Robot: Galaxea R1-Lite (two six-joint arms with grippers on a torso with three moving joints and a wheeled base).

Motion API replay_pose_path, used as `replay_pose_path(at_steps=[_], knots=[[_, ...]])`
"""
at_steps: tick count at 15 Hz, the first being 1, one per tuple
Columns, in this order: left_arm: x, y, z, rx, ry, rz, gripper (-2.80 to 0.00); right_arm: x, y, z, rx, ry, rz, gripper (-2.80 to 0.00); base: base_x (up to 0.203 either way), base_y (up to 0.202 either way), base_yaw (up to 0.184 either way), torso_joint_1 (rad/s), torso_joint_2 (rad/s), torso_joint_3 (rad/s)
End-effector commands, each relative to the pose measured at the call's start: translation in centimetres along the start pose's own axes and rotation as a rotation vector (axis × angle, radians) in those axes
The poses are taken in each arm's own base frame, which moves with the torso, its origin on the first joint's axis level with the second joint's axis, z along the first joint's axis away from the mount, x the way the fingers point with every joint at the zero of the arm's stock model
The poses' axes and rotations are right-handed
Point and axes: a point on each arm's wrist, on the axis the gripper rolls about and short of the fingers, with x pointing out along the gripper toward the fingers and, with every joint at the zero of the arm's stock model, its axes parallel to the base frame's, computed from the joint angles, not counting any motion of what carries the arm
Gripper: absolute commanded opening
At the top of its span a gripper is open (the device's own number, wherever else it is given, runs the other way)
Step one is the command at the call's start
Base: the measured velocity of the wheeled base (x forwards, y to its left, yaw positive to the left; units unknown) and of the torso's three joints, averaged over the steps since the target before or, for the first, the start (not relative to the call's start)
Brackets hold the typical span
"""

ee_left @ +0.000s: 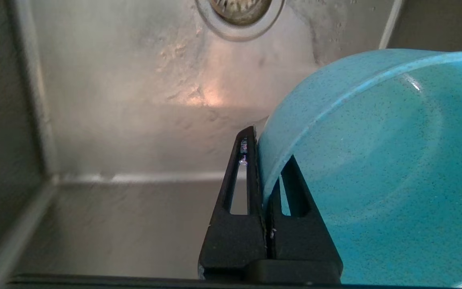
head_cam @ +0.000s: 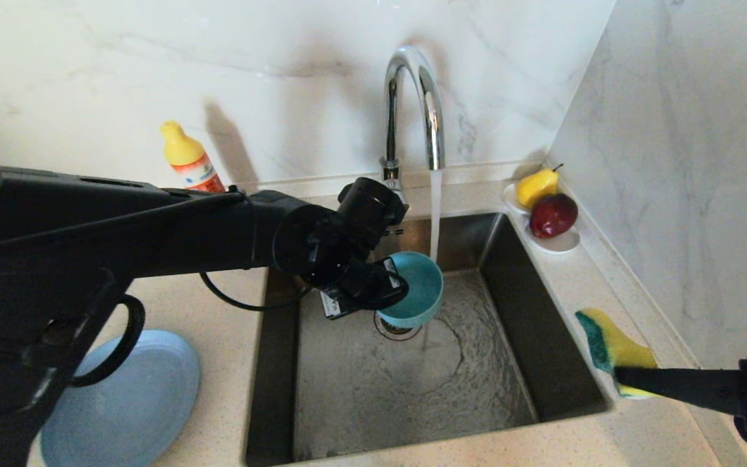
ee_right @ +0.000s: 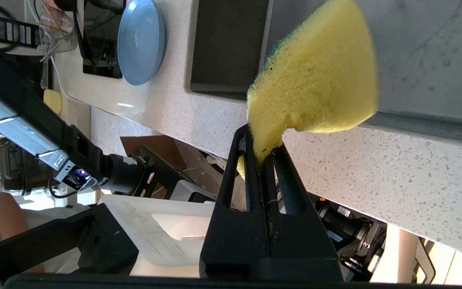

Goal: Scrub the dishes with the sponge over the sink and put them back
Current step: Wash the bowl

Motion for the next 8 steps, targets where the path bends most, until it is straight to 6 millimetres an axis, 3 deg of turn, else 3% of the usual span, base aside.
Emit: replay_pose_path(at_steps=[1,8], knots=[[2.2,-0.5,-0.3,-0.015,0.004,0.015,-2.80,-0.3,0.1,0.0,-0.001,-0.006,0.008,-2.80,0.000,0.000,0.000,0.000,0.00,0.000],[3.3,-2.0,-0.1,-0.028,-0.021,-0.022,-2.80,-0.2,0.0,-0.1,0.002,-0.001,0.002,-2.80,0.000,0.000,0.000,0.000,0.00,0.000]])
